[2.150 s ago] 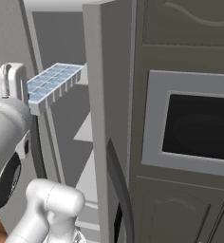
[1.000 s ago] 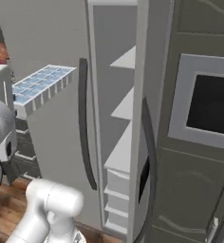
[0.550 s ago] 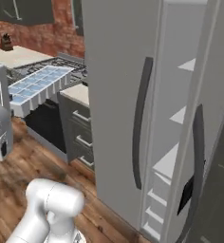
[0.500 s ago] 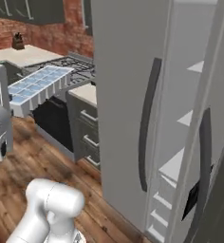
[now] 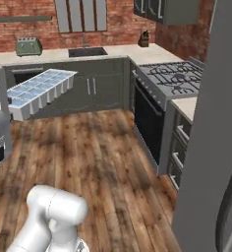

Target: Open the freezer door, pick up the ice cube tray from the freezer, and place it on the dining counter.

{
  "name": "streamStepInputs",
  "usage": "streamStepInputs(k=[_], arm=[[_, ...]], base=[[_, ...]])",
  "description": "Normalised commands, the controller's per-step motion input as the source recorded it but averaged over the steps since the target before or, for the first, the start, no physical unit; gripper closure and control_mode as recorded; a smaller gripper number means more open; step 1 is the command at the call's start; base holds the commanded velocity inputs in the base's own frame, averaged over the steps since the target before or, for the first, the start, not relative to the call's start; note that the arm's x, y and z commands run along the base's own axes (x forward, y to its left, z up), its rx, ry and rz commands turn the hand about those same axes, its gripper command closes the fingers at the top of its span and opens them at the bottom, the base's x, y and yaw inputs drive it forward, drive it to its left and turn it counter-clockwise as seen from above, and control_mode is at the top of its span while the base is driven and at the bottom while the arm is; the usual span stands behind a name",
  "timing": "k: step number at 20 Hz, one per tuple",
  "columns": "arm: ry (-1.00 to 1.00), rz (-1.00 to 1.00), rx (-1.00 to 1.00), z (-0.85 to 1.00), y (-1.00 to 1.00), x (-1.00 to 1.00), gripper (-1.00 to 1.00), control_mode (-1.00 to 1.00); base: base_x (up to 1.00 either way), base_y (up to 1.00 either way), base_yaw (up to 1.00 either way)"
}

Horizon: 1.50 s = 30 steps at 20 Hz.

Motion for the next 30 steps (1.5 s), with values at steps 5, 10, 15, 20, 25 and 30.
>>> streamStepInputs(k=[5, 10, 15, 20, 25, 30], arm=[[0.0, 0.0, 0.0, 0.0, 0.0, 0.0, 1.0, 1.0], [0.0, 0.0, 0.0, 0.0, 0.0, 0.0, 1.0, 1.0], [0.0, 0.0, 0.0, 0.0, 0.0, 0.0, 1.0, 1.0], [0.0, 0.0, 0.0, 0.0, 0.0, 0.0, 1.0, 1.0], [0.0, 0.0, 0.0, 0.0, 0.0, 0.0, 1.0, 1.0], [0.0, 0.0, 0.0, 0.0, 0.0, 0.0, 1.0, 1.0]], base=[[-0.04, 0.36, 0.92], [-0.01, 0.37, 0.94], [0.0, 0.23, 0.95], [0.0, 0.22, 0.95], [0.12, 0.19, 0.86], [0.76, -0.31, 0.5]])
